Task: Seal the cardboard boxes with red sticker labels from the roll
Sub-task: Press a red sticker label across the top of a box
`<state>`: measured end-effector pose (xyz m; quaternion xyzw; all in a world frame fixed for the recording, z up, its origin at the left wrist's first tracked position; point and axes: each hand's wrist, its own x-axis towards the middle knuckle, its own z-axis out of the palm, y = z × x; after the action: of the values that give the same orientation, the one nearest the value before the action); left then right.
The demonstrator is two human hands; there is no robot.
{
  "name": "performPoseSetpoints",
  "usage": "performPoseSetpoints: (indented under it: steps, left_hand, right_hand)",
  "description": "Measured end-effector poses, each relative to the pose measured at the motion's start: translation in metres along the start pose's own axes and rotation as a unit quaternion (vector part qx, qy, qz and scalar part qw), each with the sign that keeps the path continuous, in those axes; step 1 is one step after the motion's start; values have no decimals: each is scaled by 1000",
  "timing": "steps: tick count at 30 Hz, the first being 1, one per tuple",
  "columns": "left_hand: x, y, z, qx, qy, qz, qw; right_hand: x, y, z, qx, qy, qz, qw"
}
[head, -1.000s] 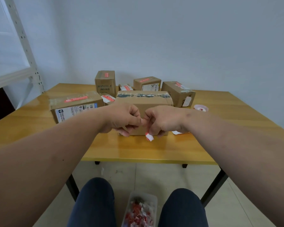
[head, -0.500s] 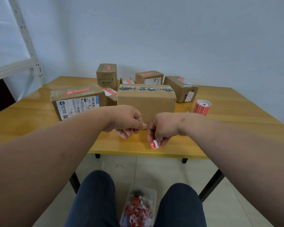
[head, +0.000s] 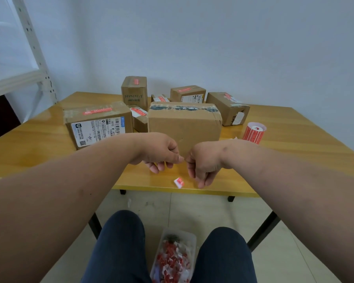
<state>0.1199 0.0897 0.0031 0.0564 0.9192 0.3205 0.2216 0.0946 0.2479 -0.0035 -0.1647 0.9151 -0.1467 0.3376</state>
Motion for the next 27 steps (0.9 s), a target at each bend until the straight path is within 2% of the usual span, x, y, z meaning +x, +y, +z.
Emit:
performPoseSetpoints:
  steps: [14,18,24,27]
  left_hand:
    - [6,-3,-5,-6,4,-11,1000]
    - [4,4,-12,-15,-17,-8,1000]
    - [6,25,-28,-35,-36,43,998]
    - [11,41,-36,-43,-5,72,996]
  right_hand:
    - [3,-4,-6,12,-5,-10,1000]
    - [3,-4,-15,32,5,-23,999]
    - [-3,12,-41,98,48,-29,994]
    - [-11,22,-59,145,72,-39,986]
